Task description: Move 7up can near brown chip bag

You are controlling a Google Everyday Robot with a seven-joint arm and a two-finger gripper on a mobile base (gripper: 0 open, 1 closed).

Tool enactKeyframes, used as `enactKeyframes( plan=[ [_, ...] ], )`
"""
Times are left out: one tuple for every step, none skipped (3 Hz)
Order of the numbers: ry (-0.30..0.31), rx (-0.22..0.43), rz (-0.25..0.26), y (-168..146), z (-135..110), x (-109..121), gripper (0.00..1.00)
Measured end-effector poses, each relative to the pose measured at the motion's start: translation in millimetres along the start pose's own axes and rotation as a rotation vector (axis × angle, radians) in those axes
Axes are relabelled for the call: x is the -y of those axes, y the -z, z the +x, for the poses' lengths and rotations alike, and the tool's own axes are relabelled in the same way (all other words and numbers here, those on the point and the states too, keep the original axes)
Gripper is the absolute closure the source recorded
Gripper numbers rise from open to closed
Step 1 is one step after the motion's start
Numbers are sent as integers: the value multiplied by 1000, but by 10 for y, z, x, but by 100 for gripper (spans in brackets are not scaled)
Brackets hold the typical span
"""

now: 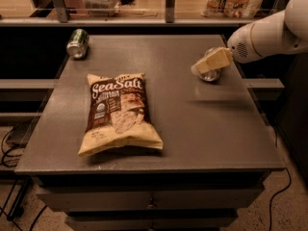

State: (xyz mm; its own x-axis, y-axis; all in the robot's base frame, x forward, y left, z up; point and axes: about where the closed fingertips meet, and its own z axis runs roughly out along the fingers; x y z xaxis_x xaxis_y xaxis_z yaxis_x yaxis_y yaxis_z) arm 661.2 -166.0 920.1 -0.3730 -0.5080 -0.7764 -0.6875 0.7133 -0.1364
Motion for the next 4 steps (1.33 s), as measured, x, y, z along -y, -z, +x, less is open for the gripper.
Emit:
enactKeyframes(
  plan=[
    [-30,-17,6,-87,85,15,0],
    [-99,-12,24,-294,240,94,0],
    [-154,-6,39,-471,345,181,0],
    [-186,-7,48,-608,404,221,0]
  ],
)
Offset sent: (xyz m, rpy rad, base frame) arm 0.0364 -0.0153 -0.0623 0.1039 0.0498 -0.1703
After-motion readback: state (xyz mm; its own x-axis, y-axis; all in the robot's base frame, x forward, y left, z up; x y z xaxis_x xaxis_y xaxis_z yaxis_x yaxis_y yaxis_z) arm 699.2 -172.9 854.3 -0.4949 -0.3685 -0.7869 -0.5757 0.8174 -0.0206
